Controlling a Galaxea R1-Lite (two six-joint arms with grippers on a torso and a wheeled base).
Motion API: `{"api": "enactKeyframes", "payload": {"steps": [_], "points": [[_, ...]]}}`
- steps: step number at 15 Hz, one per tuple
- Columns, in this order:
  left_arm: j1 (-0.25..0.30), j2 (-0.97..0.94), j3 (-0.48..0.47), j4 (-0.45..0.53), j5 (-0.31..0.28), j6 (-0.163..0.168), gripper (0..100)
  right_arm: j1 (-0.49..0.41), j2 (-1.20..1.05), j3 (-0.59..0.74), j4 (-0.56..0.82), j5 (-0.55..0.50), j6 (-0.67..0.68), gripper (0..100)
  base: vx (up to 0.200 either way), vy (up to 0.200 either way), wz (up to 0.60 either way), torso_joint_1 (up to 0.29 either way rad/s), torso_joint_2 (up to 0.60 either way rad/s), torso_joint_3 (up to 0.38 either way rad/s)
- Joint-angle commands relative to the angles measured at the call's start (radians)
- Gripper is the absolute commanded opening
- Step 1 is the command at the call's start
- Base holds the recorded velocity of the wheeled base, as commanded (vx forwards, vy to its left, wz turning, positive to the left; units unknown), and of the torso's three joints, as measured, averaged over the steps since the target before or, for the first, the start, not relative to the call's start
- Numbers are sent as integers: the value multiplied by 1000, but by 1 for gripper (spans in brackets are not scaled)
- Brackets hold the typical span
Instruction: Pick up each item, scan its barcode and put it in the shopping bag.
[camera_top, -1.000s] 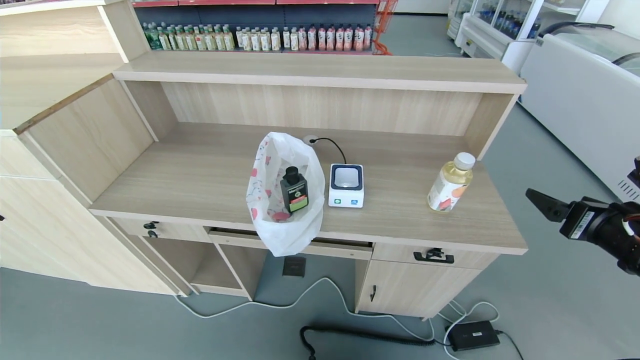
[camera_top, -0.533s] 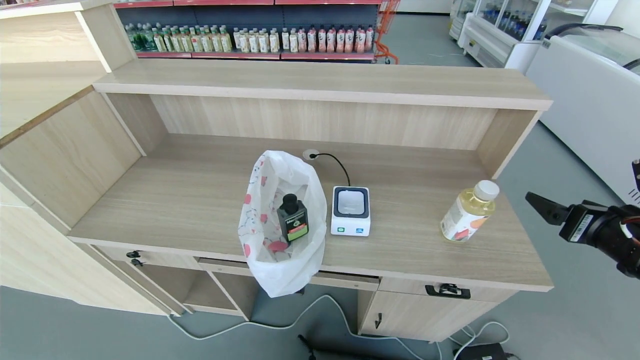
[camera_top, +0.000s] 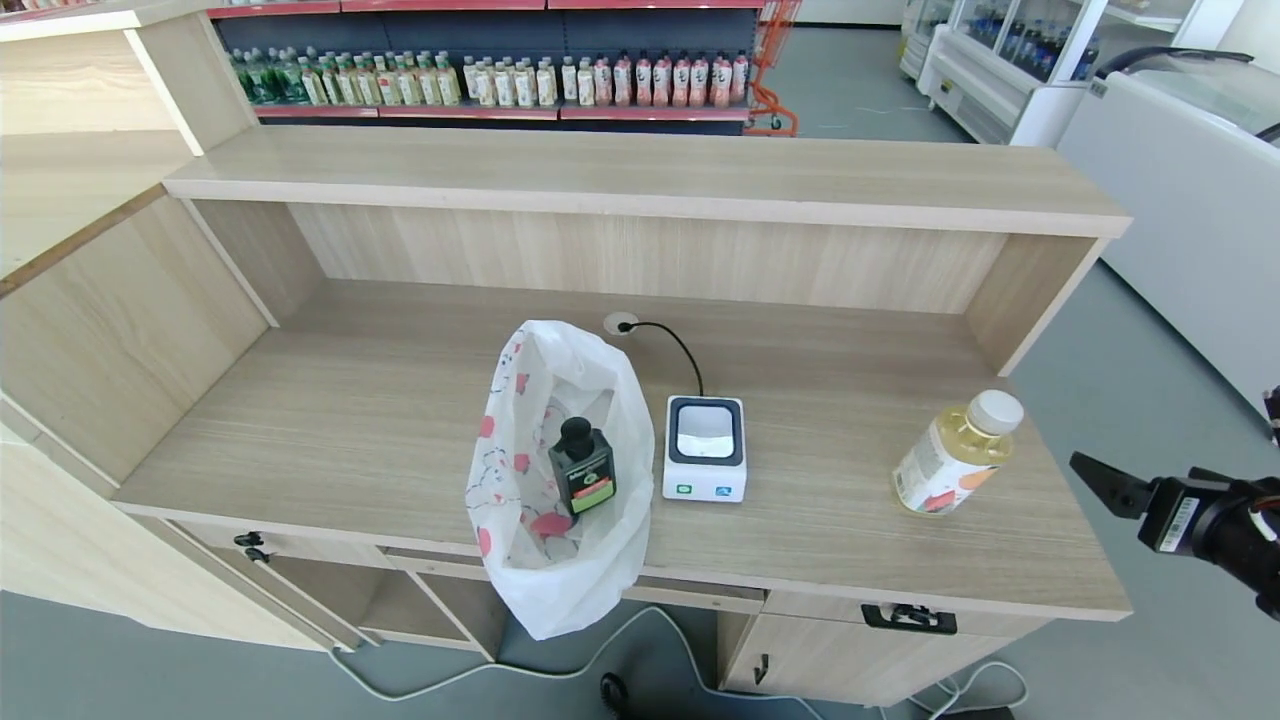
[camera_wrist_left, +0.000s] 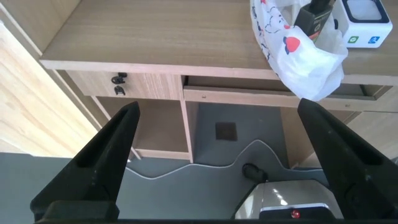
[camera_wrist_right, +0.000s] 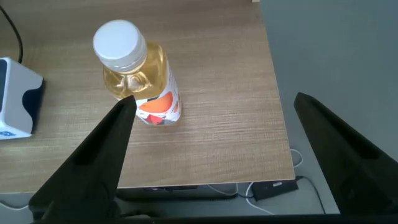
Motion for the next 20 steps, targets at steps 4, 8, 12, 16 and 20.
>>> {"api": "enactKeyframes", "payload": {"steps": [4,8,12,16,20], "points": [[-1,0,0,0,0,0,100,-3,1,14,0,0,0,100,0,0,0,0,0,0],[-1,0,0,0,0,0,100,-3,-4,18,1,0,1,100,-100,0,0,1,0,-1],[-1,0,0,0,0,0,100,-3,-15,22,0,0,0,100,-50,0,0,4,2,-1],[-1,0,0,0,0,3,100,-4,-22,22,1,-1,1,100,0,-50,0,2,1,1],[-1,0,0,0,0,3,100,-3,-27,25,1,-1,0,100,0,-200,0,4,1,2]]}}
